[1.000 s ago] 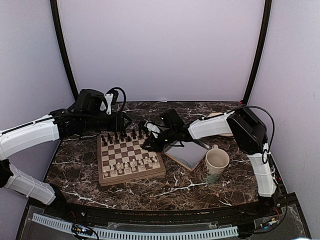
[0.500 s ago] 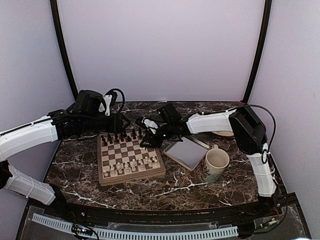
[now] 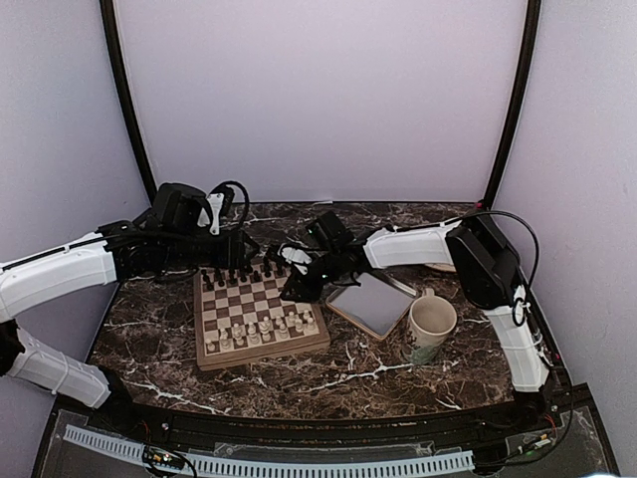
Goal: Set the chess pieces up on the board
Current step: Pick up the pawn from the chessboard.
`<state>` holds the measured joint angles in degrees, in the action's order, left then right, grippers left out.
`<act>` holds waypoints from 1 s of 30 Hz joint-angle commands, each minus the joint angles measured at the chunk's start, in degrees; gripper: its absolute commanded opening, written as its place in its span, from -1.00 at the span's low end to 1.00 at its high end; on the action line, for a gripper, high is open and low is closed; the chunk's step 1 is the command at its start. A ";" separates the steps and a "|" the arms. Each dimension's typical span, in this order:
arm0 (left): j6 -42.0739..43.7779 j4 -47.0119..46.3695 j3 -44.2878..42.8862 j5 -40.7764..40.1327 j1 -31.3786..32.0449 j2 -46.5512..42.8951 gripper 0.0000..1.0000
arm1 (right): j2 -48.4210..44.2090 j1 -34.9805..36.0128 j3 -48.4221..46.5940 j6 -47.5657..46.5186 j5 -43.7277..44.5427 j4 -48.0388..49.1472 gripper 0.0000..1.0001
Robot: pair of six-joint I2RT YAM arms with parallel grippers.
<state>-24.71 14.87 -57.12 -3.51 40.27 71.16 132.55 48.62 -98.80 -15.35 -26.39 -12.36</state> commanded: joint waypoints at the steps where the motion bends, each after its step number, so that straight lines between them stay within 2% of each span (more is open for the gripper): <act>1: -0.17 -0.82 0.95 0.51 -0.37 -0.18 0.17 | 1.57 0.67 -1.04 -1.37 2.33 -2.69 -0.31; 6: 0.09 -0.72 1.27 0.14 -0.37 -0.52 0.18 | 0.15 0.86 0.45 -3.21 3.26 -3.63 -0.32; 12: -0.14 -1.66 2.07 0.33 -0.36 -0.58 0.18 | -1.06 0.95 2.01 -5.33 4.52 -2.94 -0.55; 19: 0.05 -1.67 2.33 0.50 -0.35 -0.58 0.18 | -2.62 1.04 3.15 -5.09 4.04 -2.66 -0.72; 26: -1.00 -2.40 2.32 0.62 -0.41 0.74 0.18 | -6.80 -0.17 4.91 -1.35 -0.27 -2.23 -0.77; 30: -3.66 -7.50 3.52 5.21 -0.82 2.70 0.17 | -9.95 -2.21 5.36 2.71 -4.58 -2.71 -0.77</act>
<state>-25.71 12.43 -55.27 -2.55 40.05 72.14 127.98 48.31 -94.04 -17.26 -26.02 -14.59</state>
